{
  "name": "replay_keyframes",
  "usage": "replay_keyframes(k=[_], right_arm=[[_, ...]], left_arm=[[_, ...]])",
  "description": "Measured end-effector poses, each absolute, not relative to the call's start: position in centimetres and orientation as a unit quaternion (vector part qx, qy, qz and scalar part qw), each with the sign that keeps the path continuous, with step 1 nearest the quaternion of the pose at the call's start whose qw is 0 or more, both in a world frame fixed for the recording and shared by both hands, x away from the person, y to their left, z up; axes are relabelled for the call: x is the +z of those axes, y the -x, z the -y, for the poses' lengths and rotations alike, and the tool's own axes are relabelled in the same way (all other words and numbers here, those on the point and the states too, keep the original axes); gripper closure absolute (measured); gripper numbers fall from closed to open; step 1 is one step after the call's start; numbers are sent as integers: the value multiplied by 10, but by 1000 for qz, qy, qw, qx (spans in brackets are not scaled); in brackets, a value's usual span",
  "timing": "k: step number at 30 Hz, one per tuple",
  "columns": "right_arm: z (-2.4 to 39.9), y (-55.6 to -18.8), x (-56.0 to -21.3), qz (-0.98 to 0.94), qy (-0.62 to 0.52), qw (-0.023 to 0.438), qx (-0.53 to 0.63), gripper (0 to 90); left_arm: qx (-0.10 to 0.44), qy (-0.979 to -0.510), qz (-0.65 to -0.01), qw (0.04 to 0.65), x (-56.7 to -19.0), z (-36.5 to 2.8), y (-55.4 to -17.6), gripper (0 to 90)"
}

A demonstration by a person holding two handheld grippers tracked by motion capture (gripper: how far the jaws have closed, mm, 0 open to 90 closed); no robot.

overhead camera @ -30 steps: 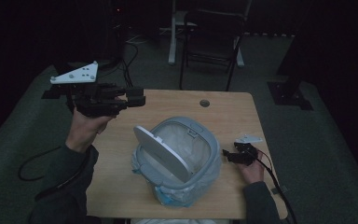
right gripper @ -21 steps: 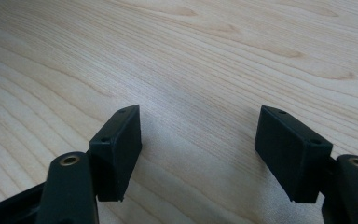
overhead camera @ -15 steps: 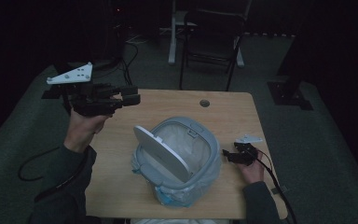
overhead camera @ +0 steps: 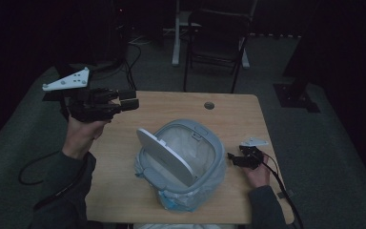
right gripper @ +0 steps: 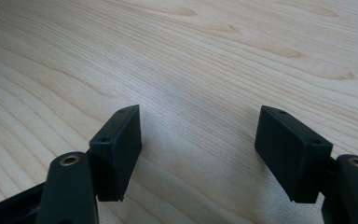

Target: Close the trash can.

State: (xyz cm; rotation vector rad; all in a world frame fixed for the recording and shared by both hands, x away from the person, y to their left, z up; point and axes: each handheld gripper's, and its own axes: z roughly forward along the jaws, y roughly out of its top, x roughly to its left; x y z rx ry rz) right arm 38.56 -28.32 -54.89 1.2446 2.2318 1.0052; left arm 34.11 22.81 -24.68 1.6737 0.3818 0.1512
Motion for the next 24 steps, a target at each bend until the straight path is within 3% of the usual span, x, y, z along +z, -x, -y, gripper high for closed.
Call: replay_keyframes(k=[24], right_arm=[[283,-386,-549,-797,-444,196,359,305]], left_arm=[[60,-737,-165,653,-262,-239,-330,505]])
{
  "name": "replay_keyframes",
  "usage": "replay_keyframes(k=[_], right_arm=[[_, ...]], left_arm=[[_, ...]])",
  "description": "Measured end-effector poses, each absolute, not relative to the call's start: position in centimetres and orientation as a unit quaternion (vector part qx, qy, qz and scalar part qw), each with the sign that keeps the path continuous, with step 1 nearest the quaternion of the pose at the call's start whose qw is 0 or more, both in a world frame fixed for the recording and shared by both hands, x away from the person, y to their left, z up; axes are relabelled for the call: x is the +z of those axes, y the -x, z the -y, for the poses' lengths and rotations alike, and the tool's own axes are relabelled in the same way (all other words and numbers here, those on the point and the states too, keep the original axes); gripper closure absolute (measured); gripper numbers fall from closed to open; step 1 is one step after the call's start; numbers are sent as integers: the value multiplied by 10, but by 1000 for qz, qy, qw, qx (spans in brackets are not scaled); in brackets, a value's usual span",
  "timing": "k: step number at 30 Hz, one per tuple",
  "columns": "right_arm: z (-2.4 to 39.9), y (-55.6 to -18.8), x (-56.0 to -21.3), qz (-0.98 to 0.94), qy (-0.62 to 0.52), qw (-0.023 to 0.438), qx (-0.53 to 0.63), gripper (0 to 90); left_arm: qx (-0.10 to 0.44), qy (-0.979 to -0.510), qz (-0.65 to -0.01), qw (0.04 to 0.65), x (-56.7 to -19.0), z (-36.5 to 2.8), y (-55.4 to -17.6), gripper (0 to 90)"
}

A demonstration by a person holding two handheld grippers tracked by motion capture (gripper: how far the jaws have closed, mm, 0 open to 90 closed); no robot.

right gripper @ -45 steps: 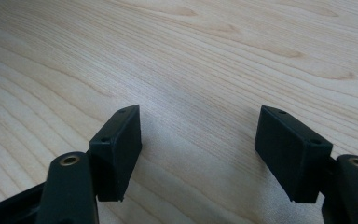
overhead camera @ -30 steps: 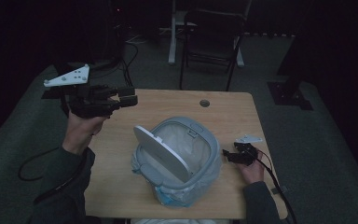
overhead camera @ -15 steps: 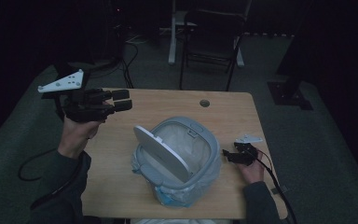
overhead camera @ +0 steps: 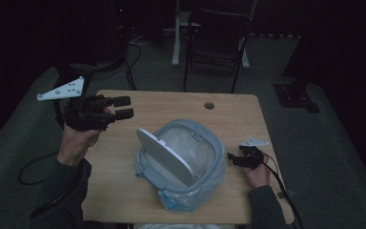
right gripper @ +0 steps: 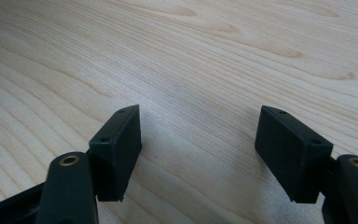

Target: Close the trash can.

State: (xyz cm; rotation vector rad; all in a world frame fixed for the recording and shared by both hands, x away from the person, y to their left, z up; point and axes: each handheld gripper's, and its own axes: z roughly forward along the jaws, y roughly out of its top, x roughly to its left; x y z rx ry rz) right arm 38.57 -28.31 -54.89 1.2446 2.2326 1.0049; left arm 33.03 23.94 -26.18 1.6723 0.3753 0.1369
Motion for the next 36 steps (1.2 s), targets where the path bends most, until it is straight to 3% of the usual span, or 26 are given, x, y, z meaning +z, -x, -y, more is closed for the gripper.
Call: replay_keyframes(k=[13,20,33,36], right_arm=[[282,-385,-549,-797,-445,196,359,304],[282,-385,-549,-797,-446,196,358,303],[282,-385,-549,-797,-445,196,359,304],[282,-385,-549,-797,-445,196,359,303]], left_arm=[[57,-746,-153,646,-268,-241,-314,501],[50,-756,-143,637,-274,-241,-304,545],[31,-775,-102,623,-283,-234,-289,865],[28,-779,-99,619,-286,-232,-289,900]])
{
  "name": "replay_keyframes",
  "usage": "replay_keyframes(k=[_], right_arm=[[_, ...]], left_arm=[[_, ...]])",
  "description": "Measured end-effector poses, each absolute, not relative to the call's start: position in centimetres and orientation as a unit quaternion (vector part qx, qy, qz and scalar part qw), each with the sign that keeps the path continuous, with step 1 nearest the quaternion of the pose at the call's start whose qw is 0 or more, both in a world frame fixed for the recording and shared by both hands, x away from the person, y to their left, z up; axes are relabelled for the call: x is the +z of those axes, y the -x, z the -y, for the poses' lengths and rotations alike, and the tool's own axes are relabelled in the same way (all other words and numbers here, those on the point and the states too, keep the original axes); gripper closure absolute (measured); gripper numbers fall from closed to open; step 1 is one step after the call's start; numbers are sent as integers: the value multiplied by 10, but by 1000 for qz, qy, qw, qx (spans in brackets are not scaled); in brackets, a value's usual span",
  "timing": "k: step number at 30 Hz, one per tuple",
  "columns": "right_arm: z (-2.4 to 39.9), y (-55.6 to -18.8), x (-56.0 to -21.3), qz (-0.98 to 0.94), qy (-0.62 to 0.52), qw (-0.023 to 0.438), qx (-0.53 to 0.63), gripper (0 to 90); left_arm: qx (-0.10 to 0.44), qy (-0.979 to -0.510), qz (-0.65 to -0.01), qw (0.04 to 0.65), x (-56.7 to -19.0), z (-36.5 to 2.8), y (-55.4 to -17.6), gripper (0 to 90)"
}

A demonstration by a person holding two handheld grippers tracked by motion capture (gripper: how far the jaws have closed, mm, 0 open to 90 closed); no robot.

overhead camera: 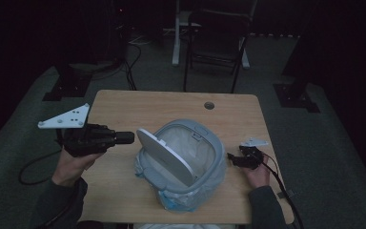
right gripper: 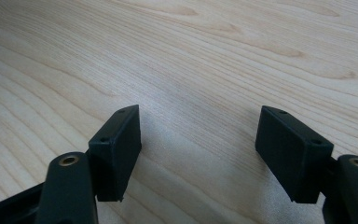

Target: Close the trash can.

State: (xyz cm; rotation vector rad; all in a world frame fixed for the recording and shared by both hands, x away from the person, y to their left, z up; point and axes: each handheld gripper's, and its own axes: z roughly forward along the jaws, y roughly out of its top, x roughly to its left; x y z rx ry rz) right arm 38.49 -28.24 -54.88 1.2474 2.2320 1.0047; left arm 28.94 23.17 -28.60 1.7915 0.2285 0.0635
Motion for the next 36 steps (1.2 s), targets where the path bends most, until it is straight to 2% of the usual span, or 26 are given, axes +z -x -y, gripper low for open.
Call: replay_keyframes(k=[15,26,36], right_arm=[[282,-385,-549,-797,-445,196,359,303],[282,-385,-549,-797,-445,196,358,302],[282,-385,-549,-797,-445,196,359,301]], left_arm=[[27,-778,-97,621,-285,-212,-309,900],[12,-781,-108,615,-298,-186,-339,900],[-1,-811,-113,575,-310,-152,-362,900]])
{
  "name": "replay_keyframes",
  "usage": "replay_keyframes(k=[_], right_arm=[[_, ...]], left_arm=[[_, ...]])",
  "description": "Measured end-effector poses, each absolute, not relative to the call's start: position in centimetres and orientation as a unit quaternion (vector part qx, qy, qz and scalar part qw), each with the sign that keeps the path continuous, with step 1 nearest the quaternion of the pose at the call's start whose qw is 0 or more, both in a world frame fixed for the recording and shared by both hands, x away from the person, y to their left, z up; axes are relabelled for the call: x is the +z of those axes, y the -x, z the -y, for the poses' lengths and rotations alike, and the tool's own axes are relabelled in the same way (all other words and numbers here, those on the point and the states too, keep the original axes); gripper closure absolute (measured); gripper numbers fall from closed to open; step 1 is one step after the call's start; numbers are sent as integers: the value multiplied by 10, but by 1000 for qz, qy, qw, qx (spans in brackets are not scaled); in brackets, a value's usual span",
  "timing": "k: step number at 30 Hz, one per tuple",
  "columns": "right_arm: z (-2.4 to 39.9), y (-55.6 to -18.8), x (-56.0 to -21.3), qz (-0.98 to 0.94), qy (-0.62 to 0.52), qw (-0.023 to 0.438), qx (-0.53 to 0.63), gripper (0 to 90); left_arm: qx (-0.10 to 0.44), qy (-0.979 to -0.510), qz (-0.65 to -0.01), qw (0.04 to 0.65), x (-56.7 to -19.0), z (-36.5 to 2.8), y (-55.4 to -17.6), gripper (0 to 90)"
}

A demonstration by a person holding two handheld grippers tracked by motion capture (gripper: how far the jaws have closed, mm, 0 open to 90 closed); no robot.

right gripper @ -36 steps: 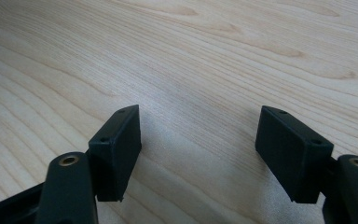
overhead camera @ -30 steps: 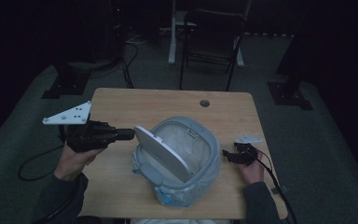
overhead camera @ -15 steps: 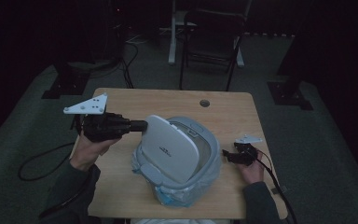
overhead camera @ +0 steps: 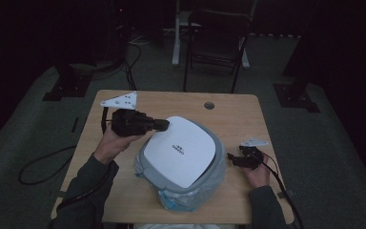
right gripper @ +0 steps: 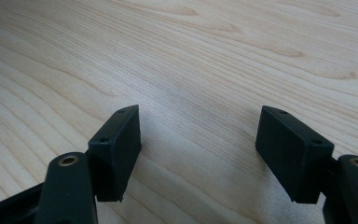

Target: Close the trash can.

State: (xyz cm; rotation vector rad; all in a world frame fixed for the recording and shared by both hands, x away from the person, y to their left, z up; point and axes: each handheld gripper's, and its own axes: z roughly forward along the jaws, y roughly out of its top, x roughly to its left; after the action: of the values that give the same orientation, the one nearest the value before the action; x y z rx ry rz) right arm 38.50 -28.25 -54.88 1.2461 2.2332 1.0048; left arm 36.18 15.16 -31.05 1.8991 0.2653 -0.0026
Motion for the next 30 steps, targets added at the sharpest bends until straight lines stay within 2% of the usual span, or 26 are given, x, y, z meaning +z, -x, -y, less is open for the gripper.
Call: replay_keyframes(k=[18,27,30], right_arm=[[282,-385,-549,-797,-445,196,359,301],[282,-385,-549,-797,-445,196,359,300],[282,-385,-549,-797,-445,195,359,299]], left_arm=[[-43,-847,-125,514,-320,-122,-376,900],[-32,-851,-121,510,-319,-118,-373,900],[-14,-843,-109,526,-319,-123,-371,900]])
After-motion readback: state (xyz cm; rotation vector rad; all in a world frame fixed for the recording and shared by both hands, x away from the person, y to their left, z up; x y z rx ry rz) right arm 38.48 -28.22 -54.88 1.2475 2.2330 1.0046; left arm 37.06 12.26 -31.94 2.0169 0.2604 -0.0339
